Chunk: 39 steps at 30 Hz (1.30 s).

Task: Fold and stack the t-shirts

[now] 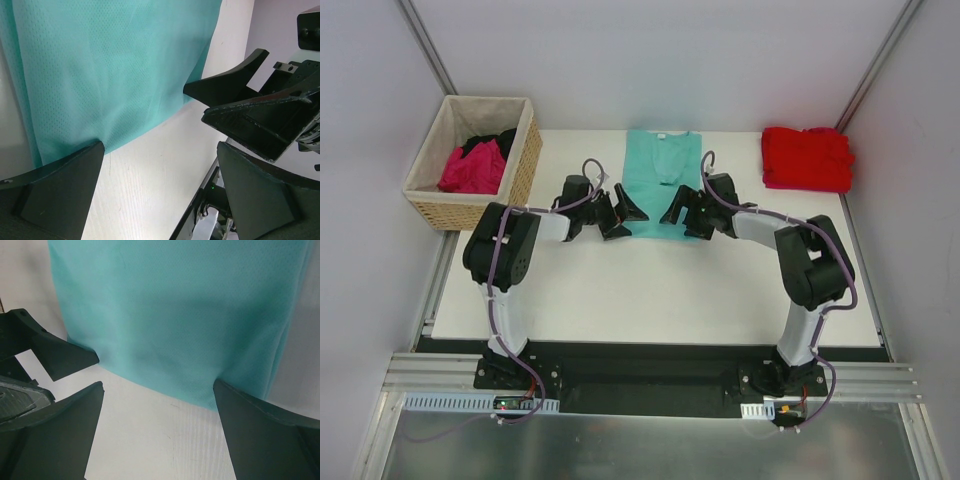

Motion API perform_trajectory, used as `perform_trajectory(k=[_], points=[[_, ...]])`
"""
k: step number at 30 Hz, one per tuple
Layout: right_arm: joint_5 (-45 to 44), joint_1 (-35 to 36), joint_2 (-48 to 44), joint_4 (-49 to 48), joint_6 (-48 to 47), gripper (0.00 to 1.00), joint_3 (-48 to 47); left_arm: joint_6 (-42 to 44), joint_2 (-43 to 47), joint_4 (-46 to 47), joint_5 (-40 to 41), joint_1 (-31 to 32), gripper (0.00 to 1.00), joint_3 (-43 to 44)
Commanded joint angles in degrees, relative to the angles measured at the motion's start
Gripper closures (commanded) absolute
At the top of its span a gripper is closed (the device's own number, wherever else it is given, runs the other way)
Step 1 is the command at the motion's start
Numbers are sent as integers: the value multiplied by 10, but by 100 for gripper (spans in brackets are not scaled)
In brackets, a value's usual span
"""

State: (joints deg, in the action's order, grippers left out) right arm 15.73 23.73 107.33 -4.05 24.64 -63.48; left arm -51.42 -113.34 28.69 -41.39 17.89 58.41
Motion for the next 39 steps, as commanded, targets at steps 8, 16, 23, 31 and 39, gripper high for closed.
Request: perform_trajectory(k=[8,16,23,31,39], points=[[-9,14,-22,-9,-3,3,76,24,55,35,25,-3,3,-103],[-25,50,-62,-16,0,3,136,14,94,69,35,25,3,-189],[-37,66,-83,-14,0,3,158,-9,186,63,22,46,3,-196],[-44,67,-98,-4,-4,3,153,70,308,-150,75,57,1,-99],[-44,68,-106,-1,-8,3,150,111,207,-162,99,25,2,-49]])
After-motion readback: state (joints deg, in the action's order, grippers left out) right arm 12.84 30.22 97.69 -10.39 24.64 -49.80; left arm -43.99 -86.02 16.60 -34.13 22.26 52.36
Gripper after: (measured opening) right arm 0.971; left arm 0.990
